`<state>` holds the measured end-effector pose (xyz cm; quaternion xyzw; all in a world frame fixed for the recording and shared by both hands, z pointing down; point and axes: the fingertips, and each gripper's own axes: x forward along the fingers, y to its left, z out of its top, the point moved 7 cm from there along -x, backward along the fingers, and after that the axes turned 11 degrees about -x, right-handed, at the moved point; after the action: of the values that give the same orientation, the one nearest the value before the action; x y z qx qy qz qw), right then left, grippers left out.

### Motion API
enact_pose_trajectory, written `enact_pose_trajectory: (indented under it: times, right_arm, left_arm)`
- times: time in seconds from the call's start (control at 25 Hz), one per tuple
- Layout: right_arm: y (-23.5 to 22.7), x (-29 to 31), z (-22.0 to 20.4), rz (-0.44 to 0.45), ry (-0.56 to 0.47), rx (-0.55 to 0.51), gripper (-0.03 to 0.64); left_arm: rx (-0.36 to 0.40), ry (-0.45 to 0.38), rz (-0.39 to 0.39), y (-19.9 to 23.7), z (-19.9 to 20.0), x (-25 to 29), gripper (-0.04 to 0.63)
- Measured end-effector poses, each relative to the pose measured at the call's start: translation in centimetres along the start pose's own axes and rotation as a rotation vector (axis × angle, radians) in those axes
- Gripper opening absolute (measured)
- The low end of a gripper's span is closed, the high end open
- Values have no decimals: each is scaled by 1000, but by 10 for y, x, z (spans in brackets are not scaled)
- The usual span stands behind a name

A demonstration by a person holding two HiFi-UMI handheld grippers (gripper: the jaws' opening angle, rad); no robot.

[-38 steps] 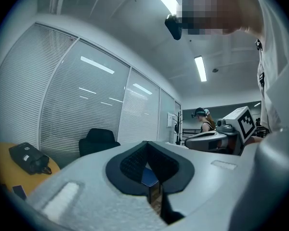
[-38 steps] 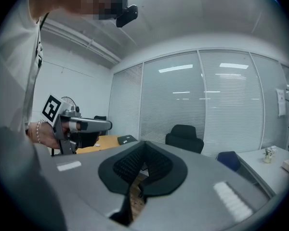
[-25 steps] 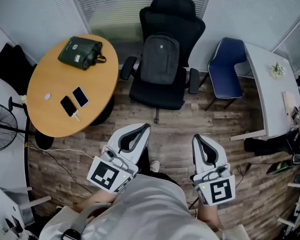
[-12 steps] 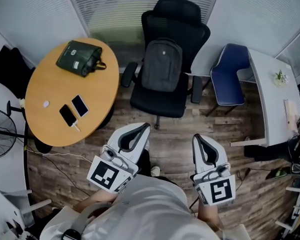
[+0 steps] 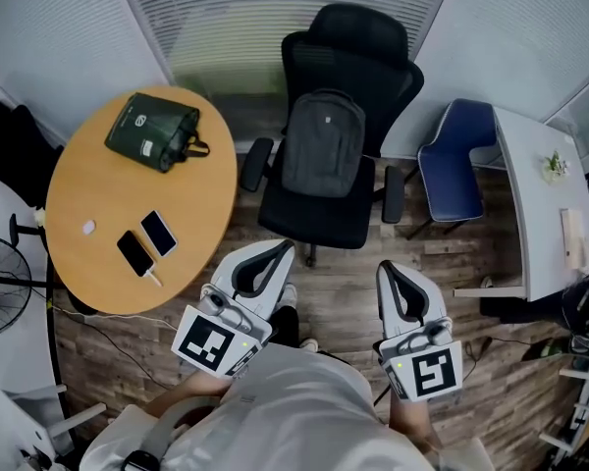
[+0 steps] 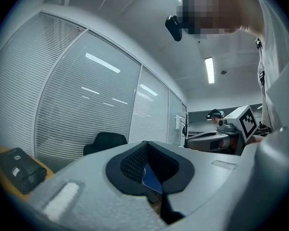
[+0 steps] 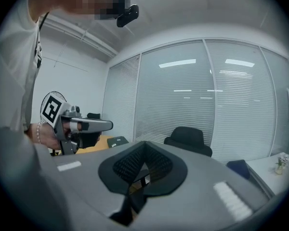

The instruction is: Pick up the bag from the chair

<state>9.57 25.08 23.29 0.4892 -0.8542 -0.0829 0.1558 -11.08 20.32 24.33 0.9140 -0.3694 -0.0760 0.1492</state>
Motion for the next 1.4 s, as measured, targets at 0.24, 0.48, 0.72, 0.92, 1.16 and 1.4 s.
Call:
enact_pose_trajectory:
  times: [0.24, 0.48, 0.72, 0.92, 1.16, 1.4]
  right_arm:
    - [-5, 48, 7, 1, 4, -5, 3]
    - [-5, 82, 9, -8, 13, -1, 3]
    - [-11, 110, 6, -6, 27, 1, 3]
    - [-16, 126, 3, 3, 31, 3, 3]
    - [-28, 145, -4, 21, 25, 6, 3]
    - [-55, 159, -10, 16, 18, 18, 3]
  left_arm:
    - [-2, 9, -5, 45, 11, 16, 5]
    - [-5, 19, -16, 78, 19, 26, 5]
    - [-13, 24, -11, 102, 22, 37, 5]
    - [-19, 20, 1, 113, 23, 43, 5]
    - [-26, 15, 20, 124, 21, 57, 5]
    - [-22, 16, 15, 131, 22, 88, 5]
